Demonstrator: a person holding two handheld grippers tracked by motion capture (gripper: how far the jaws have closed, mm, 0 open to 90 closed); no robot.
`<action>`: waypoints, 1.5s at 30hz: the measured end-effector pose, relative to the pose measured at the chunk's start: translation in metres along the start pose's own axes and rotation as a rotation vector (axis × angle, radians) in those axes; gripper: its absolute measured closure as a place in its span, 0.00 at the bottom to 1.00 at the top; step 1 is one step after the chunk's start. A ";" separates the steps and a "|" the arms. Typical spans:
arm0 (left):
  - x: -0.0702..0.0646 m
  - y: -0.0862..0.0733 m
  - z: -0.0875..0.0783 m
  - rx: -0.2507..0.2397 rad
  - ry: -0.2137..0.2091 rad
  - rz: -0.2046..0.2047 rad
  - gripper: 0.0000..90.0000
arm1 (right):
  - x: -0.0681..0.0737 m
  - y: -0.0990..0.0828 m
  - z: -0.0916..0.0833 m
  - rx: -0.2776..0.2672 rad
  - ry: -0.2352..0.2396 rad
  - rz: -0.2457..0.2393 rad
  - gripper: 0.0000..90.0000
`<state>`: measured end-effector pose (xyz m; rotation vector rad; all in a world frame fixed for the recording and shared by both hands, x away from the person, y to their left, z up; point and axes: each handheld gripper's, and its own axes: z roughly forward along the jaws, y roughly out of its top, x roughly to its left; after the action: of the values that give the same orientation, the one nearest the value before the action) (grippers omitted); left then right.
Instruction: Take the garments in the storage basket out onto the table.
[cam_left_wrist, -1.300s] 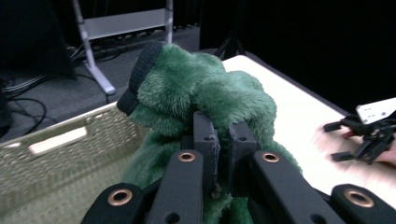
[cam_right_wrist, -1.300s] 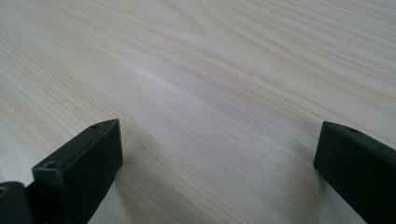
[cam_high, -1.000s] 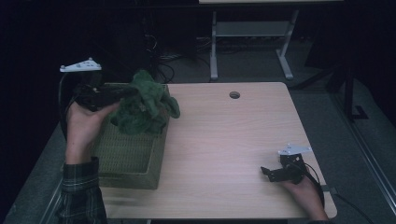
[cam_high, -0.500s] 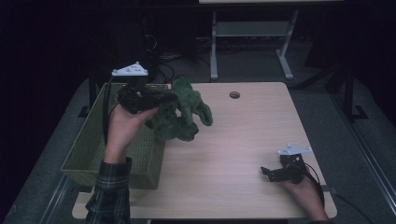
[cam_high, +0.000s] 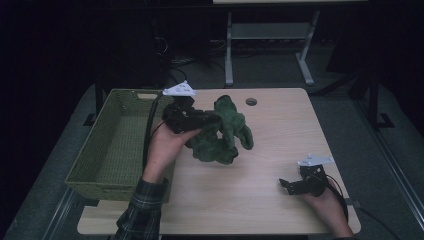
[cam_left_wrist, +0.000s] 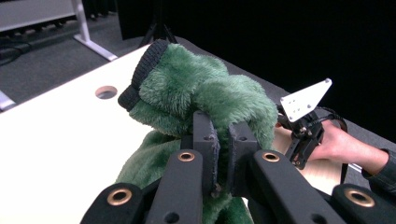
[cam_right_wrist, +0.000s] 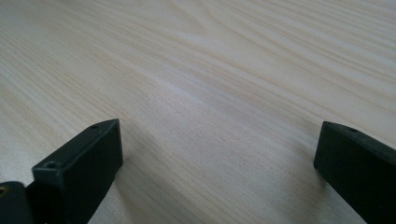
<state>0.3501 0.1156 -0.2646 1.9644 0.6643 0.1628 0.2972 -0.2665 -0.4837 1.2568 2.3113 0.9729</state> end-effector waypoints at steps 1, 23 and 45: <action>0.000 0.000 0.000 0.000 0.000 0.000 0.94 | 0.000 0.000 0.000 0.000 0.000 0.000 0.01; -0.017 -0.060 0.117 0.096 -0.138 -0.110 0.94 | 0.000 0.000 0.000 0.001 0.001 0.000 0.01; 0.022 -0.116 0.175 0.260 -0.051 -0.105 0.94 | 0.000 0.000 0.000 0.001 0.003 -0.003 0.01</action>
<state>0.3920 0.0283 -0.4521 2.1671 0.7847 -0.0409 0.2968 -0.2664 -0.4837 1.2525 2.3158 0.9734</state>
